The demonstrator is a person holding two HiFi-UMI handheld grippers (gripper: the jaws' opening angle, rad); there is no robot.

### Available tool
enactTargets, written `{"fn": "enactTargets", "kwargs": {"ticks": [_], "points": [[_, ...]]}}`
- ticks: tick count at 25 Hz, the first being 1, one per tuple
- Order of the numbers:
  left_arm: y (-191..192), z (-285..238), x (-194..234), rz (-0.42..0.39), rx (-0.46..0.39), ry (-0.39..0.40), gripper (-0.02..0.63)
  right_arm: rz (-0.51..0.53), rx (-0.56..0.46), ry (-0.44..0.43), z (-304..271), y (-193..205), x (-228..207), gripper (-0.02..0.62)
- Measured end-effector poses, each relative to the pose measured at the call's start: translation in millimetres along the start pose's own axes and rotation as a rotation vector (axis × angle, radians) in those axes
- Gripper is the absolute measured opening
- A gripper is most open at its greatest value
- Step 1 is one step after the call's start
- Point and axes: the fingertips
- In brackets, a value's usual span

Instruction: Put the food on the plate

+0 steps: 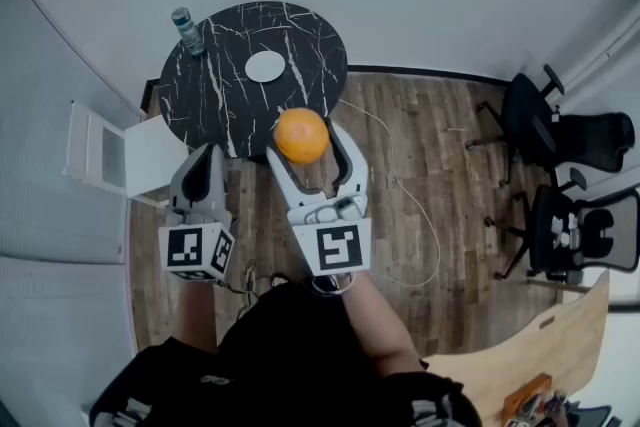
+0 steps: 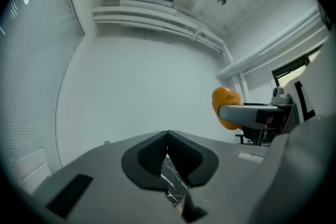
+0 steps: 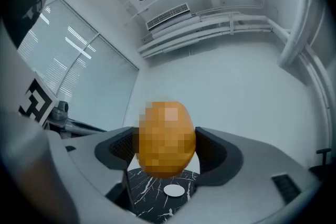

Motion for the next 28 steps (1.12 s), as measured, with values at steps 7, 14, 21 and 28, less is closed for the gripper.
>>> {"fn": "enactTargets", "kwargs": {"ticks": [7, 14, 21, 28], "points": [[1, -27, -21, -0.005, 0.011, 0.008, 0.000, -0.002, -0.004, -0.024, -6, 4, -30, 0.330], [5, -48, -37, -0.034, 0.020, 0.004, 0.000, -0.028, 0.003, -0.046, -11, 17, -56, 0.330], [18, -61, -34, -0.029, 0.052, -0.015, 0.000, -0.048, -0.008, -0.078, -29, 31, -63, 0.330], [35, -82, -2, -0.006, 0.072, -0.042, 0.000, -0.025, 0.024, -0.105, -62, 54, -60, 0.330]]}}
Point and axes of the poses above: the fingertips, and each gripper's own axes: z backward along the fingers, x to its left, y out of its underside, and after that the axes turned 15 degrees about y, right-handed
